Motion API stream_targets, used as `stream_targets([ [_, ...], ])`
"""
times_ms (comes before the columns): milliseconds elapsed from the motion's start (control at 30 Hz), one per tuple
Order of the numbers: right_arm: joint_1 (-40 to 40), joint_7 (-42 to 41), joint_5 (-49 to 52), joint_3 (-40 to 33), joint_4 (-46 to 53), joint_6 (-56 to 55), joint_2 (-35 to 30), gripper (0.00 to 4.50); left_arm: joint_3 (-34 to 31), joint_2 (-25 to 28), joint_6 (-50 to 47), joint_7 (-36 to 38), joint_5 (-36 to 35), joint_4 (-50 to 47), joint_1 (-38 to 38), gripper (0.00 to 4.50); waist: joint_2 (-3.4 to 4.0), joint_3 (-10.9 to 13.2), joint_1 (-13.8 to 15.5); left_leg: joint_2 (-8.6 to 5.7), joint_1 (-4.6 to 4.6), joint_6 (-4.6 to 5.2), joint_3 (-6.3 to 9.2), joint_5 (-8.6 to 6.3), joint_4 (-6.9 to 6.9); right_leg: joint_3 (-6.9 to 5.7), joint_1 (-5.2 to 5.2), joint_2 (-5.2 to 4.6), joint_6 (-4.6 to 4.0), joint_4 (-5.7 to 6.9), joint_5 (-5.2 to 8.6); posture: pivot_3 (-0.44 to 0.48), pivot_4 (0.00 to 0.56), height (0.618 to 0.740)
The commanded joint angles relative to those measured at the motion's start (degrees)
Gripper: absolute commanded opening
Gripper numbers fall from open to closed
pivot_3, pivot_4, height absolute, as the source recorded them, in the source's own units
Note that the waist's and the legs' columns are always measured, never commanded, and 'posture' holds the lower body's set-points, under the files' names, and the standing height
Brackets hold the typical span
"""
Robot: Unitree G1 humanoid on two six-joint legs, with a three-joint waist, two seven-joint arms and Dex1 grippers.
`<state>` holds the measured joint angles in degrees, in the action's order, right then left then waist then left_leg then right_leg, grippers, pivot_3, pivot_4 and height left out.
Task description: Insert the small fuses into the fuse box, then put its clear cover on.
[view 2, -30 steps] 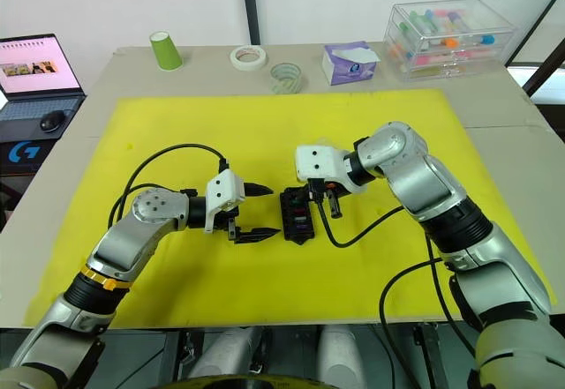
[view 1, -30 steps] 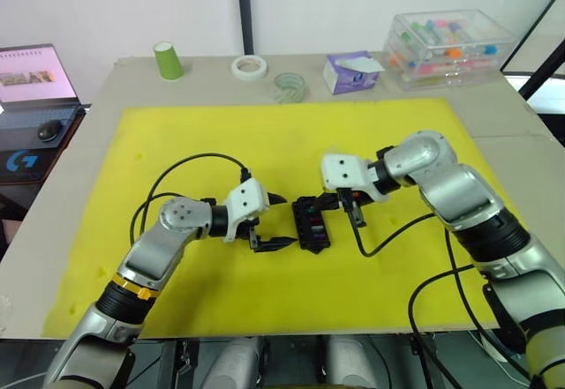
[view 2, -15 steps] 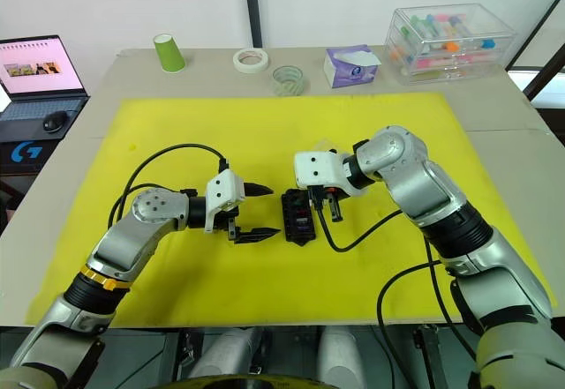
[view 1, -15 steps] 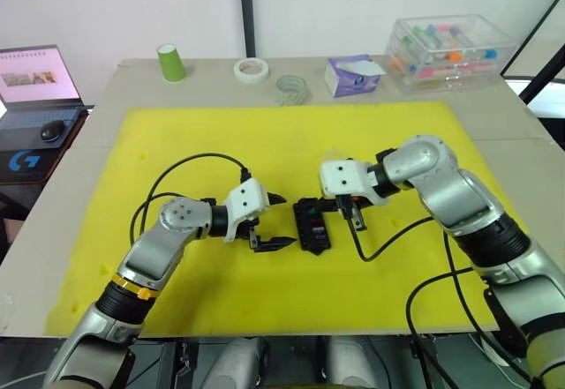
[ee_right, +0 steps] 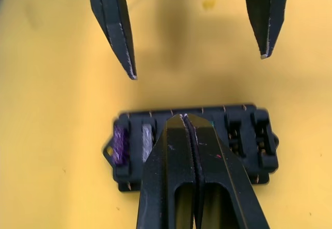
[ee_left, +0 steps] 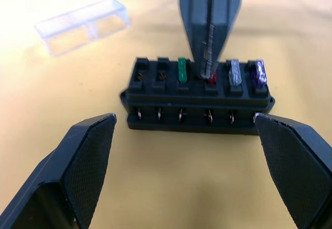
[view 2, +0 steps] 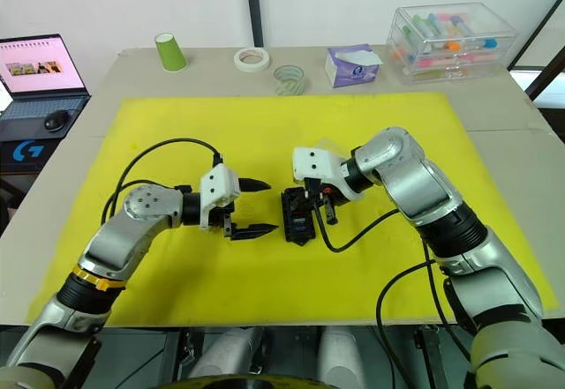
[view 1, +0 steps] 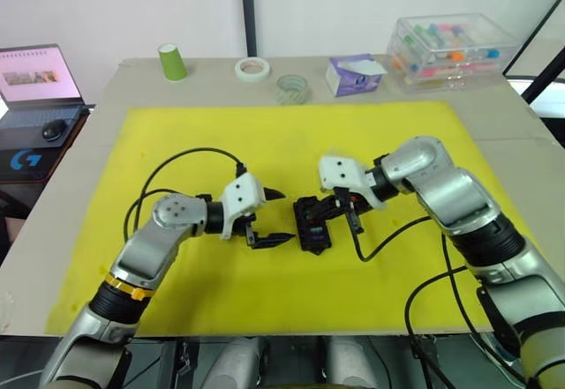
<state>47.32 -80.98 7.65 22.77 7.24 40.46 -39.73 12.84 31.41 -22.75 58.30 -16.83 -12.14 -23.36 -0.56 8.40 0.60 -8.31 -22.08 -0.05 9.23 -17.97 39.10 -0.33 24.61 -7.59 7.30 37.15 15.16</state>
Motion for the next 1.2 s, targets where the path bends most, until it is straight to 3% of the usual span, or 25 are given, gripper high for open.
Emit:
stream_targets([
  [33, 2.51, 0.46, 2.94, -3.92, 2.45, 1.03, -1.11, 0.02, -2.96, 1.41, -1.93, 0.37, -3.06, -4.28, -0.27, 4.5, 0.0, 0.0, 0.01, 0.0, -0.01, 0.0, 0.0, 0.0, 0.0, 0.0, 0.0, 0.0, 0.0, -0.01, 0.0, 0.0, 0.15, 0.74],
  [200, 1.96, 0.1, 3.37, -8.09, 2.04, -2.4, -7.77, 0.02, -14.86, 11.14, -12.45, 2.15, -13.04, -12.88, 4.47, 4.5, 0.07, 0.15, 0.01, 0.0, -0.12, 0.0, 0.0, 0.0, 0.0, 0.0, 0.09, 0.0, 0.0, -0.03, 0.0, 0.0, 0.15, 0.74],
  [367, -1.92, -1.21, 4.24, -12.29, 1.13, -6.88, -14.7, 0.02, -29.09, 22.7, -18.49, 5.01, -17.88, -13.7, 13.66, 4.5, 0.26, 0.27, -0.16, 0.03, -0.2, 0.0, -0.01, 0.0, -0.09, 0.0, 0.25, 0.02, -0.01, -0.01, 0.01, 0.0, 0.15, 0.74],
  [467, -4.39, -2.59, 5.99, -14.99, -0.33, -7.31, -18.15, 0.6, -37.24, 27.25, -19.37, 8.15, -18.38, -11.44, 20.79, 4.5, 0.41, 0.39, -0.04, 0.02, -0.21, 0.0, -0.04, 0.0, -0.07, 0.0, 0.22, 0.01, -0.01, -0.02, 0.01, 0.0, 0.15, 0.74],
  [700, -9.96, -3.03, 4.76, -18.73, -8.49, -12.39, -24.93, 2.92, -50.9, 31.53, -15.17, 16.07, -14.49, -3.46, 35.3, 4.5, 0.63, 0.59, 0.01, 0.03, -0.21, 0.0, -0.06, 0.0, -0.08, 0.0, 0.21, -0.01, -0.02, -0.04, 0.01, 0.0, 0.15, 0.74],
  [867, -14.05, -1.8, 3.45, -20.58, -14.26, -15.97, -28.44, 4.48, -53.78, 31.93, -10.41, 18.51, -11.3, 1.83, 40.95, 4.5, 0.78, 0.7, 0.01, 0.03, -0.21, 0.03, -0.13, -0.02, -0.11, 0.0, 0.2, -0.03, -0.02, -0.08, 0.01, 0.0, 0.15, 0.74],
  [1200, -14.07, -0.08, 4.92, -21.85, -9.51, -13.45, -27.72, 4.48, -49.75, 31.57, -10.02, 17.55, -12.38, 1.51, 37.29, 4.5, 1.08, 0.91, -0.07, 0.07, -0.22, 0.01, -0.14, -0.03, -0.16, 0.01, 0.24, -0.02, -0.02, -0.07, 0.01, 0.0, 0.15, 0.74],
])
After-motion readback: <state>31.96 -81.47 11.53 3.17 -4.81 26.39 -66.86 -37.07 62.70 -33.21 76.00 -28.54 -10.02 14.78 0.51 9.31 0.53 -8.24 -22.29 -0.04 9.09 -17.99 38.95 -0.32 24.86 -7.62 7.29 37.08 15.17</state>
